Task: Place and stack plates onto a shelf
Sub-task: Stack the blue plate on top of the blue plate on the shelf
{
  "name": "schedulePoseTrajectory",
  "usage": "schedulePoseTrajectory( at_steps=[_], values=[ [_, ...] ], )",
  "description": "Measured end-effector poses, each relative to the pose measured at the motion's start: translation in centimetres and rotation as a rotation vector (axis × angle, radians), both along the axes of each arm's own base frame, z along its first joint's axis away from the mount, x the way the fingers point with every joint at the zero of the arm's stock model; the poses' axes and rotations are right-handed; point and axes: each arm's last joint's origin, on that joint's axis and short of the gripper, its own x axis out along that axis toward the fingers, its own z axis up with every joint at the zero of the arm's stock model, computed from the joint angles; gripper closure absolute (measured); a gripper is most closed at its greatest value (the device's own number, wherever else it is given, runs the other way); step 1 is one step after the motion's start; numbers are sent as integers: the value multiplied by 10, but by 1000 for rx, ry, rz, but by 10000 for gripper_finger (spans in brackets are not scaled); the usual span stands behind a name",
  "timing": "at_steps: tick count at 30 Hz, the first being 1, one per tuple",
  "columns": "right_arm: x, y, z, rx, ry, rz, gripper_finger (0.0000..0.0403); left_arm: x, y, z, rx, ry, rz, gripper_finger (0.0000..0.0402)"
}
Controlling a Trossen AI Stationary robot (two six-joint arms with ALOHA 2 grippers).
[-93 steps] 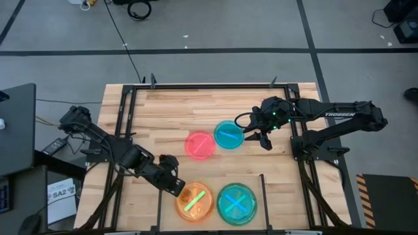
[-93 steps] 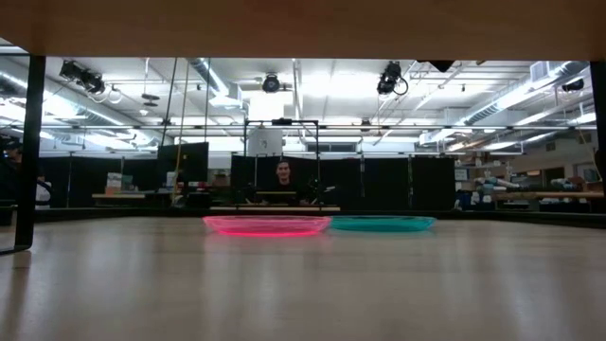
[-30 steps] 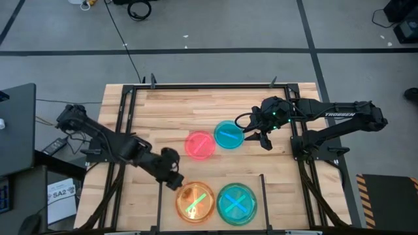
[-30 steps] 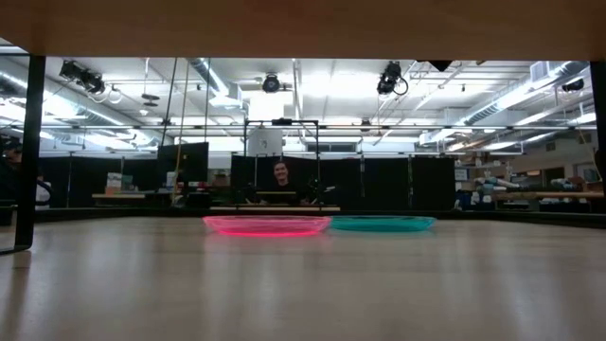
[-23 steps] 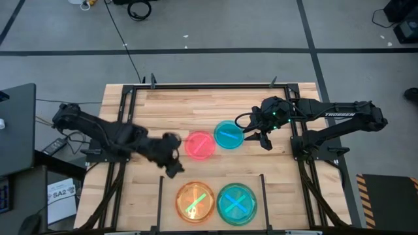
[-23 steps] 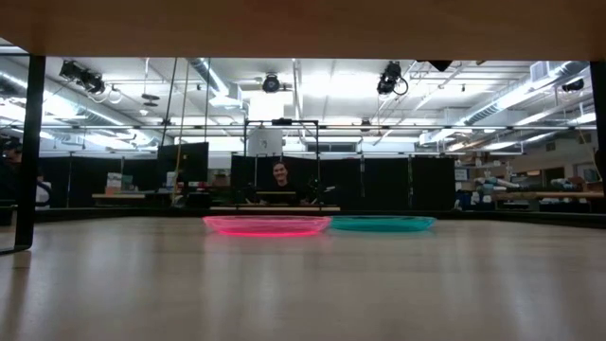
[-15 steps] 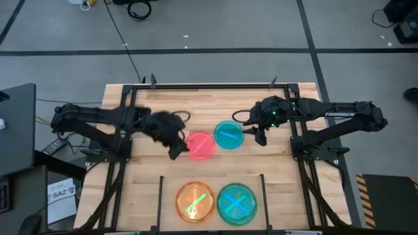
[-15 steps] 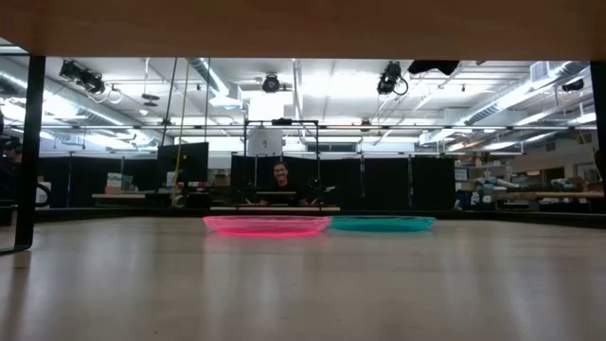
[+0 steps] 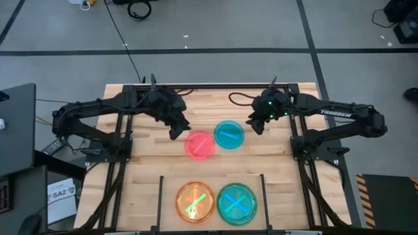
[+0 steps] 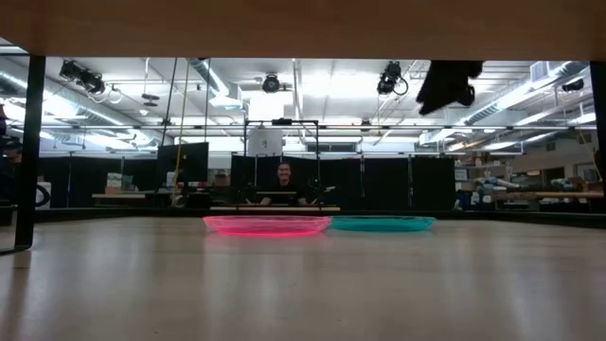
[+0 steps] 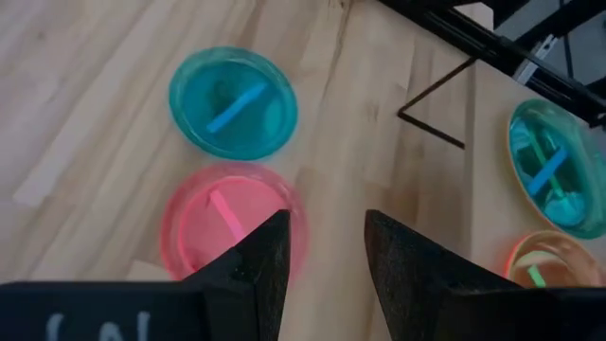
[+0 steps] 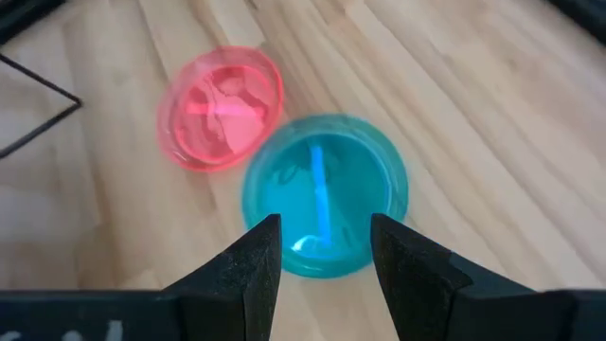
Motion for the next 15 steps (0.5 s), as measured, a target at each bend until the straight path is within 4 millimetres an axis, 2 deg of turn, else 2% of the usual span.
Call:
schedulePoseTrajectory(
  at_steps=[9,15],
  values=[
    [-10,-29,-43,49,-50,-118,233,-1,6,0,2,-4,24,257],
    [-15,-37,-66,46,-81,-173,233,-1,6,0,2,-6,23,257]
  ],
)
